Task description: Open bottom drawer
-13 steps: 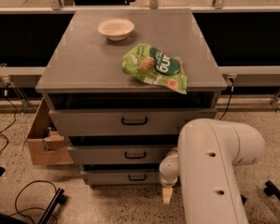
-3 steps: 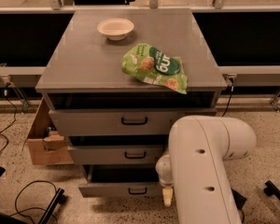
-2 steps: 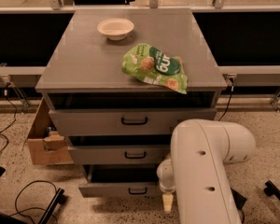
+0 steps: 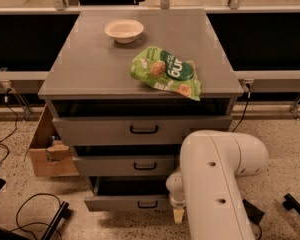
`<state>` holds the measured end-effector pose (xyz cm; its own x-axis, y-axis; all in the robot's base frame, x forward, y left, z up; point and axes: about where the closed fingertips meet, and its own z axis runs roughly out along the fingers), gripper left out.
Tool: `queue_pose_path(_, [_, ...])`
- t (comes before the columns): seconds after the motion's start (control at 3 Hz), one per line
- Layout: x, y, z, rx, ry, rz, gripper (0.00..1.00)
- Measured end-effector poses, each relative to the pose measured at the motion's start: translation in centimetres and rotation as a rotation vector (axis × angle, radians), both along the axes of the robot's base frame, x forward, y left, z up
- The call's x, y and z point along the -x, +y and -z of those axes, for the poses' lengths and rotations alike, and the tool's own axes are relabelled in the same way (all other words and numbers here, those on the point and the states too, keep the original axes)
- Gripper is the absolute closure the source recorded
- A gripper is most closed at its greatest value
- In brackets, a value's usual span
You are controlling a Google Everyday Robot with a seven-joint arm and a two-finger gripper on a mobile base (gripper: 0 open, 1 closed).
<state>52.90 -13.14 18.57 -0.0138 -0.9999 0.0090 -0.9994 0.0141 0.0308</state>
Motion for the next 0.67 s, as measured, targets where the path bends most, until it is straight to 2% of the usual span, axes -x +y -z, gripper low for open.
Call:
queue_pose_path(0.33, [2.23,-0.71,0.98,0.006,0.054,0.028,0.47])
queue_pose_path(0.67, [2.23,-0.71,0.63,0.006,0.054,0.028,0.70])
